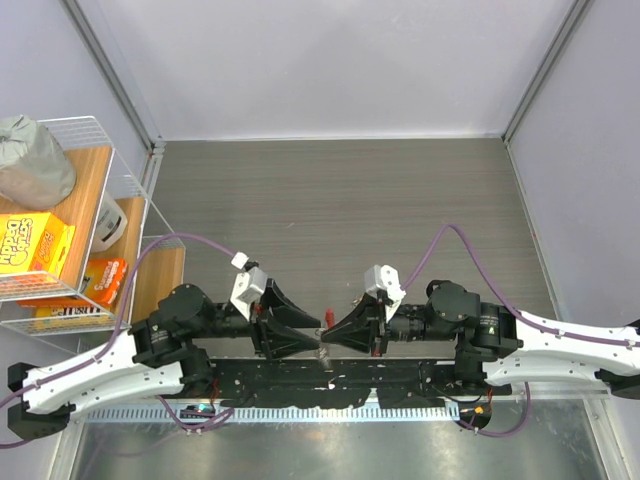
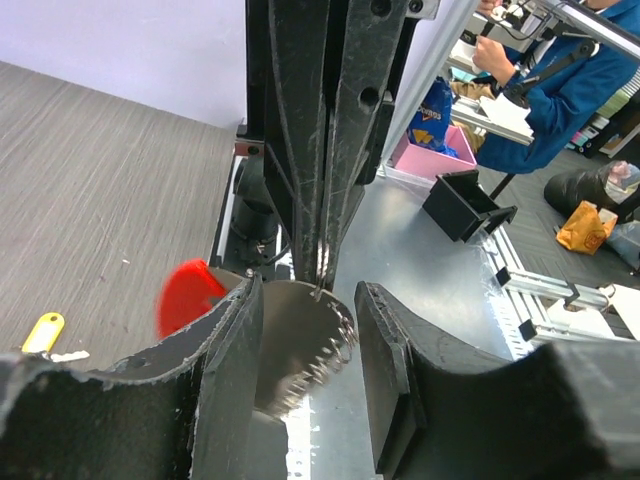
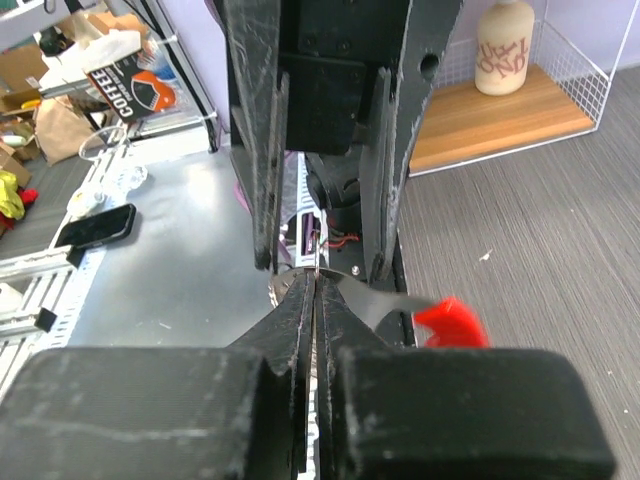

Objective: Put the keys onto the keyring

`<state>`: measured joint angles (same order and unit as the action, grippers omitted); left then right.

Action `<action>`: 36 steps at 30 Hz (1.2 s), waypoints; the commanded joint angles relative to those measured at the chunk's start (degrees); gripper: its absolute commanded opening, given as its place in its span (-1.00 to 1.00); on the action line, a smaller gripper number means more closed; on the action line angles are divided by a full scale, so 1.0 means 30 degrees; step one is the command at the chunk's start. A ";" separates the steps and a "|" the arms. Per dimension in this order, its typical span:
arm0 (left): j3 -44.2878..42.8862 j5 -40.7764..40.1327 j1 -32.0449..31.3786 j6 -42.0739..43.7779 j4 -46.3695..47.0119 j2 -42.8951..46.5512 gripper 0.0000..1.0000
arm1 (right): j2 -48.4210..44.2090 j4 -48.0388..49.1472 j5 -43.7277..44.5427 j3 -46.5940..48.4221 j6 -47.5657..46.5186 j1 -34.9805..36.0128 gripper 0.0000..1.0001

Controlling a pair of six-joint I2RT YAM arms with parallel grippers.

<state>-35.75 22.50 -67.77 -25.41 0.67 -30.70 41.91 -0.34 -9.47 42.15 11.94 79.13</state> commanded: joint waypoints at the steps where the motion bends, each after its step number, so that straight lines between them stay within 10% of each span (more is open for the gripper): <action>1: 0.0050 -0.0089 -0.0086 -0.0232 0.1389 -0.0372 -0.08 | -0.0260 0.3070 0.0346 -0.0075 0.0706 0.0195 -0.89; 36: 0.0080 -0.0205 -0.0057 -0.0290 0.2151 -0.0314 -1.00 | 0.0209 0.4098 0.0112 -0.0340 0.0853 0.0633 -0.89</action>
<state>-34.98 23.03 -67.85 -26.79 2.72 -30.17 41.63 6.66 -8.23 39.68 14.33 80.05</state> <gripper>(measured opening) 0.033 0.060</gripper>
